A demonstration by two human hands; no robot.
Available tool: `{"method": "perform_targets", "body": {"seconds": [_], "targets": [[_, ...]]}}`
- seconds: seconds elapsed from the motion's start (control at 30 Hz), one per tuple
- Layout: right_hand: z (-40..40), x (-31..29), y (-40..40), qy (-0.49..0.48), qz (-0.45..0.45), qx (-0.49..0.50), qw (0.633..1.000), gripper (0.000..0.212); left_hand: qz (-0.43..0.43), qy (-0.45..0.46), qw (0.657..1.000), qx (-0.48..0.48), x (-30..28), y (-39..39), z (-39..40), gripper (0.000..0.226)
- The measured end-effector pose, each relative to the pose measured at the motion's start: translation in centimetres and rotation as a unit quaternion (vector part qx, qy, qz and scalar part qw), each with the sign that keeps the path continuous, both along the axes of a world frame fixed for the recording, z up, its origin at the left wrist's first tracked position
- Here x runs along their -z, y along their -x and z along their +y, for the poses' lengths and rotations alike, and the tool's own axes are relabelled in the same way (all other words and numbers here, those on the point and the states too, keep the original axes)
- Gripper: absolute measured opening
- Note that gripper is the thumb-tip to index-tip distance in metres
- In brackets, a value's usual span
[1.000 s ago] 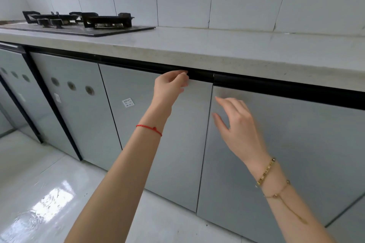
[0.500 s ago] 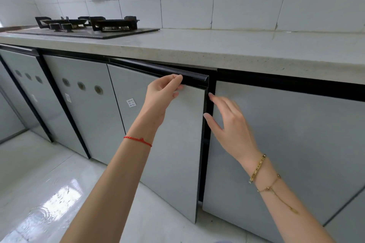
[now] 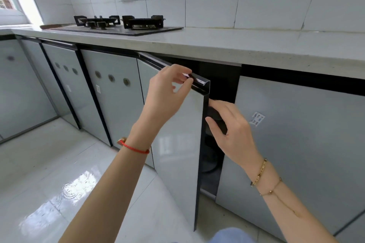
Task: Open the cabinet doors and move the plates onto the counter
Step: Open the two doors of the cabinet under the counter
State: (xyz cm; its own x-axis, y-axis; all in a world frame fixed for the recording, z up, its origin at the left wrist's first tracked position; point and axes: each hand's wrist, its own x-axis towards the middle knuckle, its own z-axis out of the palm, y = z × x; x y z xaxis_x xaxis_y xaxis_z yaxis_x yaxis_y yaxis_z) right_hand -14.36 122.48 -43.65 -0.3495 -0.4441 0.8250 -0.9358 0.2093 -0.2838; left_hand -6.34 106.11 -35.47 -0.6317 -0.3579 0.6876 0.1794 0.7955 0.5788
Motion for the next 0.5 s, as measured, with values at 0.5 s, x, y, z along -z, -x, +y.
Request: {"method": "perform_targets", "body": {"seconds": [0.5], "targets": [[-5.9, 0.8, -6.6, -0.024, 0.014, -0.13, 0.991, 0.046, 0.036, 0.042, 0.995, -0.078, 1.3, -9.4, -2.9, 0.03]]}}
